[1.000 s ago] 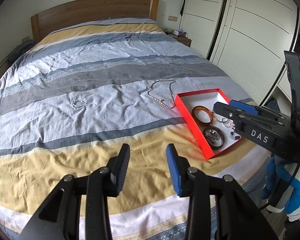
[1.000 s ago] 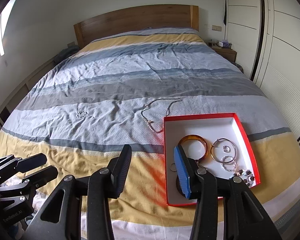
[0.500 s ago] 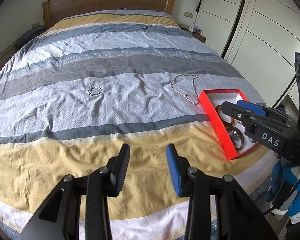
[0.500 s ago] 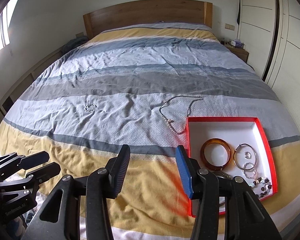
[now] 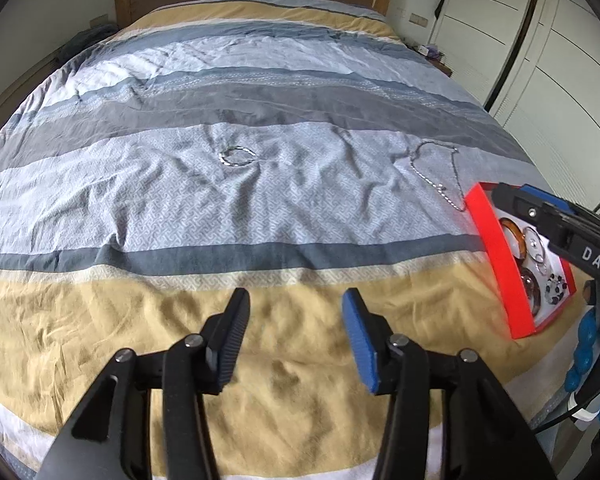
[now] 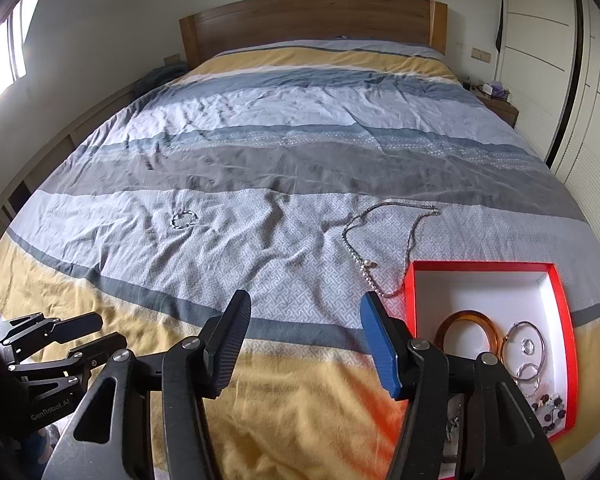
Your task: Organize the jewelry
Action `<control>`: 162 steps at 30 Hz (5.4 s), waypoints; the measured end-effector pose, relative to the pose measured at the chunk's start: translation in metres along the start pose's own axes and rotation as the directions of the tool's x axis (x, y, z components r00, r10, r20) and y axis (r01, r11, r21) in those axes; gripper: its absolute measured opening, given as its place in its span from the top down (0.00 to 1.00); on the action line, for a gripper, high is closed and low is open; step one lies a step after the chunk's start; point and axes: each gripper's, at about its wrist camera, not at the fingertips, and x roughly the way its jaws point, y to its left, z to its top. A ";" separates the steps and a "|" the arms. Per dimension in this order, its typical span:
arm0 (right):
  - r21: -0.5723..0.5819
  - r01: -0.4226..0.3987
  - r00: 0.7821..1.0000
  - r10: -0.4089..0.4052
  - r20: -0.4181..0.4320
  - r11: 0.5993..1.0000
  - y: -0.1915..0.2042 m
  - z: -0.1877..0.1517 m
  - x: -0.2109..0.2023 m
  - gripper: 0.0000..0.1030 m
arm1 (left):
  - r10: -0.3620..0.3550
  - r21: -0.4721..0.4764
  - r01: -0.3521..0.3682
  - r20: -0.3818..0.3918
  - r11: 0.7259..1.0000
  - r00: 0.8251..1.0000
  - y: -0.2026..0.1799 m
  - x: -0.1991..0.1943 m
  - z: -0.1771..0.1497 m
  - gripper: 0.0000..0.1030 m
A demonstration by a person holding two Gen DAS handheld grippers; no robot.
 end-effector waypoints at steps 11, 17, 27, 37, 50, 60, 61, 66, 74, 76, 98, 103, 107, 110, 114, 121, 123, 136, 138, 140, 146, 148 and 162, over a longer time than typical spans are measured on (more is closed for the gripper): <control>-0.019 0.013 1.000 -0.014 -0.022 1.000 -0.025 0.030 0.048 0.37 | 0.090 -0.145 -0.090 -0.004 0.985 0.996 0.065 0.036 0.025 0.52; -0.007 -0.012 0.998 0.012 -0.069 1.000 -0.028 0.040 0.091 0.37 | 0.064 -0.160 -0.061 0.014 0.985 0.998 0.074 0.065 0.052 0.52; 0.033 0.015 0.989 -0.010 -0.150 0.999 -0.040 0.045 0.154 0.37 | 0.022 -0.229 -0.014 0.034 0.973 0.999 0.084 0.113 0.097 0.52; -0.012 0.037 0.985 -0.038 -0.170 0.999 -0.039 0.047 0.178 0.46 | 0.099 -0.141 -0.097 0.005 0.985 0.995 0.076 0.151 0.110 0.53; -0.043 -0.049 0.973 0.038 -0.228 0.998 -0.027 0.052 0.194 0.93 | 0.080 -0.023 -0.079 0.032 0.997 0.996 0.056 0.158 0.114 0.95; 0.039 -0.247 0.966 0.249 -0.072 0.968 -0.003 0.045 0.130 0.97 | 0.037 -0.048 -0.034 0.067 0.998 0.997 0.042 0.109 0.096 0.96; 0.050 -0.268 0.961 0.270 -0.052 0.962 -0.001 0.047 0.122 0.97 | 0.033 -0.050 -0.030 0.073 0.998 0.997 0.041 0.102 0.096 0.96; 0.069 -0.326 0.945 0.322 0.056 0.943 0.001 0.060 0.065 0.97 | 0.016 -0.029 -0.013 0.125 0.999 0.992 0.026 0.061 0.098 0.96; 0.034 -0.298 0.939 0.286 0.192 0.954 -0.012 0.085 -0.032 0.97 | -0.034 0.002 0.034 0.205 0.999 0.978 -0.008 -0.005 0.111 0.96; 0.024 -0.277 0.940 0.265 0.214 0.961 -0.019 0.084 -0.055 0.97 | -0.058 0.016 0.055 0.220 0.998 0.974 -0.022 -0.019 0.113 0.96; 0.171 0.004 0.985 -0.033 0.168 0.985 -0.176 -0.002 -0.111 0.97 | -0.270 0.247 0.254 0.035 0.935 0.962 -0.248 0.014 0.050 0.95; 0.213 0.053 0.993 -0.074 0.089 0.976 -0.203 -0.038 -0.086 0.97 | -0.239 0.277 0.239 -0.035 0.931 0.970 -0.274 0.047 0.020 0.95; 0.233 0.084 0.996 -0.090 0.016 0.969 -0.216 -0.063 -0.065 0.97 | -0.206 0.290 0.218 -0.070 0.932 0.976 -0.282 0.068 0.004 0.95; 0.245 0.098 0.995 -0.093 -0.030 0.965 -0.223 -0.080 -0.054 0.97 | -0.187 0.300 0.204 -0.085 0.932 0.979 -0.285 0.077 -0.003 0.95; 0.263 0.105 0.994 -0.091 -0.063 0.959 -0.229 -0.097 -0.046 0.95 | -0.159 0.309 0.181 -0.095 0.934 0.983 -0.287 0.082 -0.010 0.95; 0.263 0.119 0.991 -0.097 -0.093 0.958 -0.229 -0.106 -0.044 0.94 | -0.132 0.323 0.159 -0.105 0.933 0.986 -0.287 0.083 -0.017 0.94; 0.262 0.126 0.990 -0.104 -0.099 0.957 -0.229 -0.107 -0.045 0.86 | -0.129 0.328 0.159 -0.111 0.931 0.985 -0.288 0.083 -0.019 0.93; 0.279 0.155 0.986 -0.133 -0.098 0.948 -0.226 -0.113 -0.067 0.71 | -0.138 0.354 0.157 -0.077 0.922 0.987 -0.287 0.055 -0.022 0.82; 0.277 0.156 0.987 -0.137 -0.089 0.948 -0.223 -0.113 -0.073 0.68 | -0.138 0.359 0.151 -0.063 0.921 0.988 -0.286 0.046 -0.022 0.82; 0.274 0.157 0.987 -0.140 -0.080 0.949 -0.220 -0.112 -0.079 0.67 | -0.137 0.363 0.145 -0.048 0.920 0.989 -0.285 0.037 -0.023 0.81; 0.254 0.148 0.989 -0.139 -0.053 0.956 -0.201 -0.109 -0.100 0.66 | -0.131 0.361 0.121 0.004 0.925 0.991 -0.274 0.003 -0.025 0.65; 0.243 0.142 0.990 -0.135 -0.046 0.960 -0.192 -0.108 -0.107 0.66 | -0.127 0.367 0.112 0.018 0.924 0.992 -0.271 -0.009 -0.027 0.65; 0.165 0.116 0.993 -0.119 0.005 0.979 -0.124 -0.114 -0.158 0.63 | -0.118 0.330 0.080 0.097 0.941 0.988 -0.228 -0.095 -0.051 0.61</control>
